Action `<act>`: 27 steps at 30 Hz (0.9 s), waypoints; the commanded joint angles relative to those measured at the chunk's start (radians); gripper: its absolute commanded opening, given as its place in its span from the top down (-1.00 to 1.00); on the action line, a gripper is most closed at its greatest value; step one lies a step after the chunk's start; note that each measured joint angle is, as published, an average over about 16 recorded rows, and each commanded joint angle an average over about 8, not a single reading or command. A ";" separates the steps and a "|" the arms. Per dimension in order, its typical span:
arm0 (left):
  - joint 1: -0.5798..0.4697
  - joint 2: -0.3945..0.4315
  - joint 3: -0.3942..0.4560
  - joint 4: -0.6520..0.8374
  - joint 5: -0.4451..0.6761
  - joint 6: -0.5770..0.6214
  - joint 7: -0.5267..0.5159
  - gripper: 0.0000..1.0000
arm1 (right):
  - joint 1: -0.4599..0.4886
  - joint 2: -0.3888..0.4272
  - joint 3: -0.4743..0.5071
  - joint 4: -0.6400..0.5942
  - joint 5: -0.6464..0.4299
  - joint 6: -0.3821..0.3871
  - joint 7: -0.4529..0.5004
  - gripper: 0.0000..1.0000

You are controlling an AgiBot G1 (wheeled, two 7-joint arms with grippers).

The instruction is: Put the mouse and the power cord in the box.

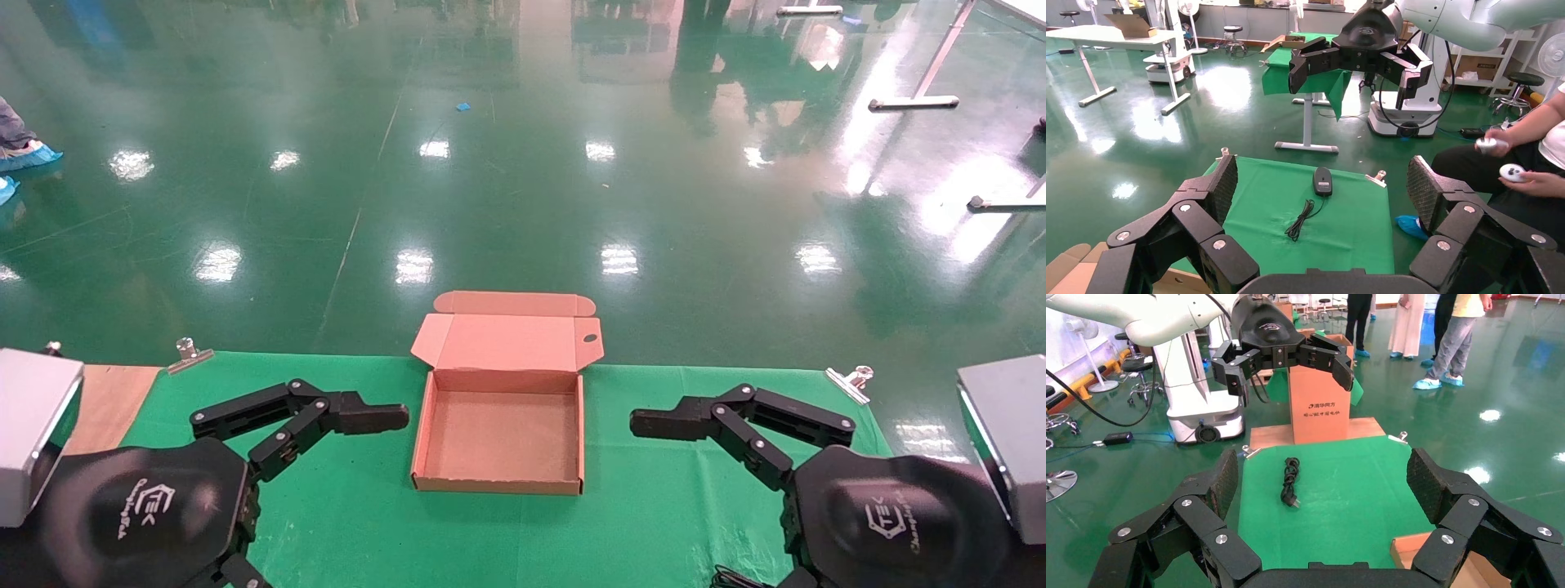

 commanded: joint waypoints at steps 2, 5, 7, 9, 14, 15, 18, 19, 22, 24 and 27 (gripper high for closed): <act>0.000 0.000 0.000 0.000 0.000 0.000 0.000 -1.00 | 0.000 0.000 0.000 0.000 0.000 0.000 0.000 -1.00; 0.000 0.000 0.000 0.000 0.000 0.000 0.000 -1.00 | 0.000 0.000 0.000 0.000 0.000 0.000 0.000 -1.00; 0.000 0.000 0.000 0.000 0.000 0.000 0.000 -1.00 | 0.000 0.000 0.000 0.000 0.000 0.000 0.000 -1.00; 0.000 0.000 0.000 0.000 0.000 0.000 0.000 -1.00 | 0.000 0.000 0.000 0.000 0.000 0.000 0.000 -1.00; 0.000 0.000 0.000 0.000 0.000 0.000 0.000 -1.00 | 0.000 0.000 0.000 0.000 0.000 0.000 0.000 -1.00; 0.000 0.000 0.000 0.000 0.000 0.000 0.000 -1.00 | 0.000 0.000 0.000 0.000 0.000 0.000 0.000 -1.00; 0.000 0.000 0.000 0.000 0.000 0.000 0.000 -1.00 | 0.000 0.000 0.000 0.000 0.000 0.000 0.000 -1.00; 0.000 0.000 0.000 0.000 0.000 0.000 0.000 -1.00 | 0.000 0.000 0.000 0.000 0.000 0.000 0.000 -1.00; 0.000 -0.001 0.000 -0.001 0.001 0.001 0.001 -1.00 | 0.000 0.000 0.000 0.000 0.000 0.000 0.000 -1.00; -0.003 -0.003 0.002 -0.004 0.006 0.003 0.002 -1.00 | 0.001 0.002 0.000 0.001 -0.003 0.000 -0.001 -1.00; -0.015 -0.010 0.007 -0.013 0.028 0.012 0.008 -1.00 | 0.008 0.011 -0.005 0.009 -0.026 -0.002 -0.005 -1.00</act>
